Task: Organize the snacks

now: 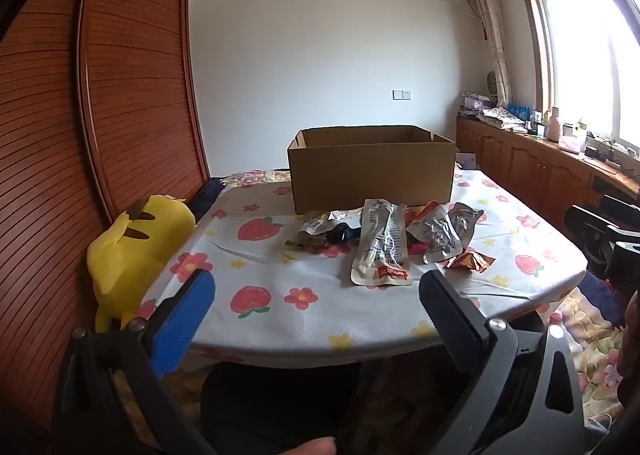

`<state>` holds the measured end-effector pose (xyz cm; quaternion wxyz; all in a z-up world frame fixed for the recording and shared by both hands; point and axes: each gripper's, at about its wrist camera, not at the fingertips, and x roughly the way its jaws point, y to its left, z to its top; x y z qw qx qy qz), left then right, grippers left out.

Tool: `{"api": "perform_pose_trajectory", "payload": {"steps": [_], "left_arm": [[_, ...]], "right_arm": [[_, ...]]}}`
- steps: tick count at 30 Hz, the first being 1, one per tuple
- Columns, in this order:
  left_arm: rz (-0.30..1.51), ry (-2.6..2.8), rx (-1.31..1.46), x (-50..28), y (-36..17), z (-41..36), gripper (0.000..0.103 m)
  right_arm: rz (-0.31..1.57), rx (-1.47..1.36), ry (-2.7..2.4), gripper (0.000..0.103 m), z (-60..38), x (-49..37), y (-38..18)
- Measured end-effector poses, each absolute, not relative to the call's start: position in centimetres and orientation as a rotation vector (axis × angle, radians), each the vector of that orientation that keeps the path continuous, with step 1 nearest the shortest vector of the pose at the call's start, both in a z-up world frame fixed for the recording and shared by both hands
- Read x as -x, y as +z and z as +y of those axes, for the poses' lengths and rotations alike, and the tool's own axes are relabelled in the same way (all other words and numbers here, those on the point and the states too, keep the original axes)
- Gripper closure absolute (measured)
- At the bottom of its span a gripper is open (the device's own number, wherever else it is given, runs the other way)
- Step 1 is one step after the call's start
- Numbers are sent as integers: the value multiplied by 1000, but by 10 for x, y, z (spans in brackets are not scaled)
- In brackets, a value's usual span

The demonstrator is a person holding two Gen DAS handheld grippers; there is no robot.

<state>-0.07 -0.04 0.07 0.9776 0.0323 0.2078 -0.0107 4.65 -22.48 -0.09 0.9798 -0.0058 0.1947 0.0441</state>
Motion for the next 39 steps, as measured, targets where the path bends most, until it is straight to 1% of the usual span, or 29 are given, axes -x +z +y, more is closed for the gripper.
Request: {"api": "perform_pose_trajectory", "payload": {"steps": [39], "left_arm": [[402,-11,-90,4,13,-1,0]], "right_arm": [[393,25,83,0,-223,-45,-1]]}}
